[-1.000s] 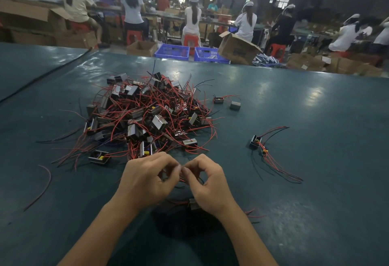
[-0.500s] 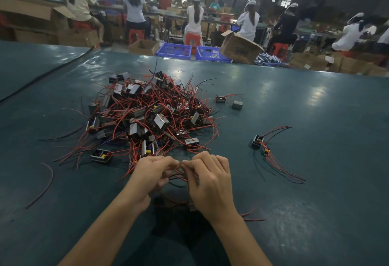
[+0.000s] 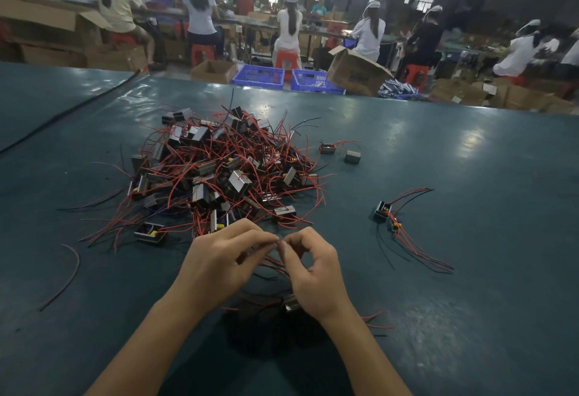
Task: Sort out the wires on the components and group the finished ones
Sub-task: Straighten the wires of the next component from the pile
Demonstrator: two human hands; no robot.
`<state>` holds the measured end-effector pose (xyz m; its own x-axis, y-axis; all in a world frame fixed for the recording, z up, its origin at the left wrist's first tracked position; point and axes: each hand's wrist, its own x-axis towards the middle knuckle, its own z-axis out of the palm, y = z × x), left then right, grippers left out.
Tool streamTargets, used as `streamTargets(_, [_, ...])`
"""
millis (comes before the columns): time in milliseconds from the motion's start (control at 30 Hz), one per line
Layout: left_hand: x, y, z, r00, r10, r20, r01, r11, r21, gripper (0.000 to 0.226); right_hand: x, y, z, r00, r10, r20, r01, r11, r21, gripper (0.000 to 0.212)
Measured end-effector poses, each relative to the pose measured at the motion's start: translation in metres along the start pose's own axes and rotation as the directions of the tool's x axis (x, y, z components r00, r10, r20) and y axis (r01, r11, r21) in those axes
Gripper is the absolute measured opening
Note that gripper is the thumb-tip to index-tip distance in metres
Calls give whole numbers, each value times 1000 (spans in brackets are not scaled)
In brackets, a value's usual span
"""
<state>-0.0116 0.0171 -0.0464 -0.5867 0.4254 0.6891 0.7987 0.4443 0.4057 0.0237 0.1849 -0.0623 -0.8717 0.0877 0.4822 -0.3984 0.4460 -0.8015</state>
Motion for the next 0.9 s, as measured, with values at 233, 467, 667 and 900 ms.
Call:
streamTargets(233, [1,5,-2,999,-16,28,13,997,78,23,-2,1,1,998,40,41,-43,997,66,11])
streamTargets(467, [-1,14,9,957,-289,-11,286,940,184,7,-5,6,3,982,-189,-15,161,873,-460,5])
streamTargets(667, [4,10,11,792,-585,174,606,788,-106,17,-5,5,5,921,-387,-49,269,719,-641,19])
streamTargets(900, [11,6,4,659,-670,342,741,501,-447,26,-5,3,5,928,-368,-65,259,760,-596,19])
